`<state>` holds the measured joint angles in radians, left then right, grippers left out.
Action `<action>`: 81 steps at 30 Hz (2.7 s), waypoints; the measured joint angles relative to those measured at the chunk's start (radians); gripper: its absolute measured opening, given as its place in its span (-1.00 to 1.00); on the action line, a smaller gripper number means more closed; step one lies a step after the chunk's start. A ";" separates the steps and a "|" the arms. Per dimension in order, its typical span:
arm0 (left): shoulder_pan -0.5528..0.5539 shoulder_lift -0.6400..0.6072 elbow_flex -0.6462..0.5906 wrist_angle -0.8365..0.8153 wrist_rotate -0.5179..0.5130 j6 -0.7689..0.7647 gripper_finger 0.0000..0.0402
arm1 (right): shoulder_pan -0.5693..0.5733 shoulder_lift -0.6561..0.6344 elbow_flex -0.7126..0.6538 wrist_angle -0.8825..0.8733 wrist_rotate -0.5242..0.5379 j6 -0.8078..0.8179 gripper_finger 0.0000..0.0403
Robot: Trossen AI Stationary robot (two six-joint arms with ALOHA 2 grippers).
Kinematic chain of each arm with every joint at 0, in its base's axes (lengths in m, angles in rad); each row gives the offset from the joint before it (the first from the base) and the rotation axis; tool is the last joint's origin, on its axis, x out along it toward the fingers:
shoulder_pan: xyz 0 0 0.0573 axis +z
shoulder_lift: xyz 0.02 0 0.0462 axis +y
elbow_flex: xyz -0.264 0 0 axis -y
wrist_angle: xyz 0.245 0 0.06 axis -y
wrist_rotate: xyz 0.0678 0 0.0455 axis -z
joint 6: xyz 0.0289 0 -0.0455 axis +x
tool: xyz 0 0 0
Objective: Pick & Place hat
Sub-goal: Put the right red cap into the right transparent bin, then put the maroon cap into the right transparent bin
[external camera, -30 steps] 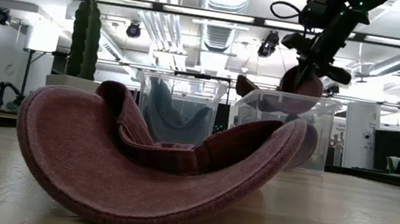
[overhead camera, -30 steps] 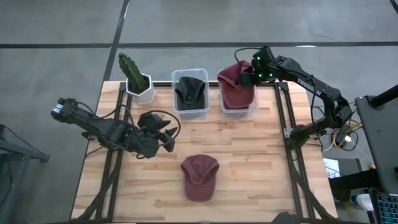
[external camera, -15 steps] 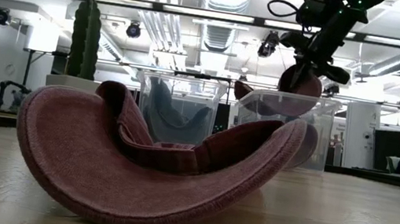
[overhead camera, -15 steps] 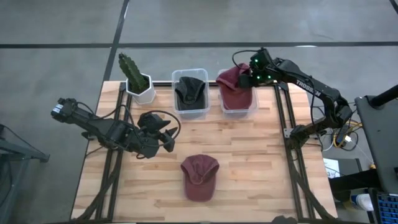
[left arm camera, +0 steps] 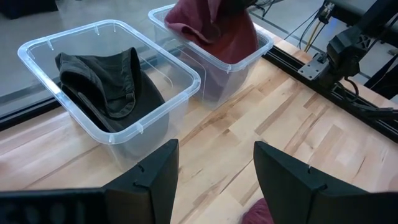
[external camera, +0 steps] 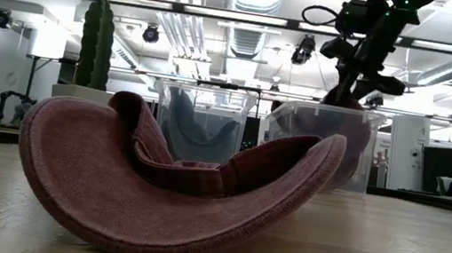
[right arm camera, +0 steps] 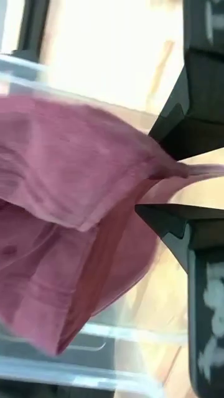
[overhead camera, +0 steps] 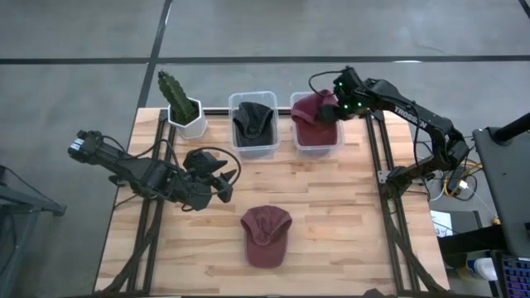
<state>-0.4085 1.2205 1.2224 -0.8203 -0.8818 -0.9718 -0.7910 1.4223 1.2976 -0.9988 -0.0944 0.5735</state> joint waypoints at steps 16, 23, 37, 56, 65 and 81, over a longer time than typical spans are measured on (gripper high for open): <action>-0.001 0.000 0.000 0.000 0.001 0.007 -0.01 | 0.010 -0.046 0.000 -0.060 -0.001 -0.028 -0.37; -0.001 0.000 0.000 0.000 0.001 0.007 -0.01 | 0.010 -0.100 0.003 -0.079 0.023 -0.035 -0.35; -0.001 0.000 0.000 0.001 0.002 0.002 -0.01 | 0.019 -0.076 0.004 0.043 0.099 -0.120 -0.53; -0.001 0.000 0.000 0.001 0.002 -0.064 -0.01 | 0.021 0.184 0.004 0.094 0.200 -0.186 -0.81; -0.001 0.000 0.000 0.001 0.002 -0.066 -0.01 | 0.024 0.065 0.004 0.096 0.202 -0.193 -0.81; -0.009 0.006 0.000 0.002 0.001 -0.069 -0.01 | 0.163 -0.334 -0.012 0.100 0.200 -0.189 -0.81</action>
<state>-0.4178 1.2265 1.2224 -0.8187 -0.8806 -1.0411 -0.6277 1.0887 1.2853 -0.8989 0.1059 0.3847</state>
